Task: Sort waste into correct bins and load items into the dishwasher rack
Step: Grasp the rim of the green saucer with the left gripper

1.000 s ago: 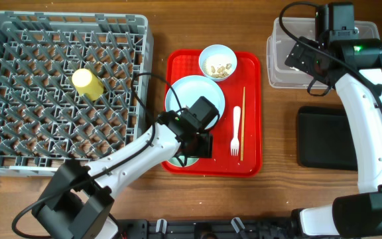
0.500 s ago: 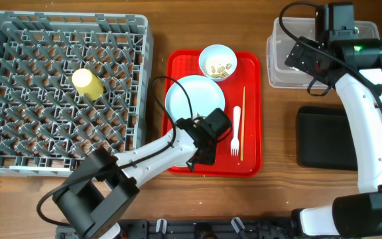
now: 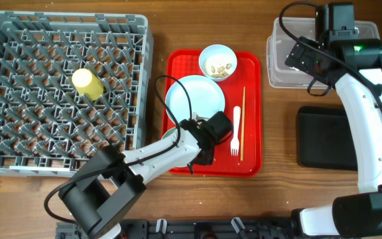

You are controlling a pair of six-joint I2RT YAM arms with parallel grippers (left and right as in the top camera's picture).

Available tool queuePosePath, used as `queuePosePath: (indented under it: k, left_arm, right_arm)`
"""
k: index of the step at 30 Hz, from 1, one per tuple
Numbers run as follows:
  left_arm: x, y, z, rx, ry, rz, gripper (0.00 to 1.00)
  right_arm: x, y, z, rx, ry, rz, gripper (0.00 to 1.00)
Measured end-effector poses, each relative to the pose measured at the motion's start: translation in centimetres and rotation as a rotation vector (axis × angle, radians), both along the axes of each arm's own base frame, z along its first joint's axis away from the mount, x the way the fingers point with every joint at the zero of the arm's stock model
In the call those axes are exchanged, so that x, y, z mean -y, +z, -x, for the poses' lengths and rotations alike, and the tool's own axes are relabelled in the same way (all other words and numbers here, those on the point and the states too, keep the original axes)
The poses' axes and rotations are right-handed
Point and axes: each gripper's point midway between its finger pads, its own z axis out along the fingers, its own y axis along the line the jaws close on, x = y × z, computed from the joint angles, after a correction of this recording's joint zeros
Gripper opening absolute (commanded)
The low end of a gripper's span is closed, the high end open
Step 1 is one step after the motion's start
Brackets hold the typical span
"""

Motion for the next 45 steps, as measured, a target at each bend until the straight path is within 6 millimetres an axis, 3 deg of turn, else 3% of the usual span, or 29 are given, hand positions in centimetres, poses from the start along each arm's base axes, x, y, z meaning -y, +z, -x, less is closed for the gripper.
queuePosePath:
  k: [2, 3, 17, 25, 28, 36, 41, 45]
  left_arm:
    - [0.1, 0.0, 0.1, 0.005, -0.01, -0.004, 0.05]
    - [0.2, 0.0, 0.2, 0.005, -0.017, -0.005, 0.04]
    - [0.9, 0.3, 0.5, -0.013, -0.027, 0.025, 0.04]
    - [6.2, 2.9, 1.1, -0.077, 0.005, 0.322, 0.04]
    - [7.2, 3.4, 1.3, -0.117, 0.056, 0.386, 0.04]
    - [7.4, 4.3, -0.7, -0.189, 0.257, 0.502, 0.04]
    - [8.8, 6.4, -2.4, -0.273, 0.302, 0.689, 0.04]
    - [7.7, 7.6, -4.9, -0.297, 0.373, 0.781, 0.04]
  right_arm:
    - [0.0, 0.0, 0.0, 0.0, 0.0, 0.0, 1.0]
    - [0.0, 0.0, 0.0, 0.0, 0.0, 0.0, 1.0]
    - [0.0, 0.0, 0.0, 0.0, 0.0, 0.0, 1.0]
    - [0.0, 0.0, 0.0, 0.0, 0.0, 0.0, 1.0]
    - [0.0, 0.0, 0.0, 0.0, 0.0, 0.0, 1.0]
    - [0.0, 0.0, 0.0, 0.0, 0.0, 0.0, 1.0]
    - [0.0, 0.0, 0.0, 0.0, 0.0, 0.0, 1.0]
    - [0.0, 0.0, 0.0, 0.0, 0.0, 0.0, 1.0]
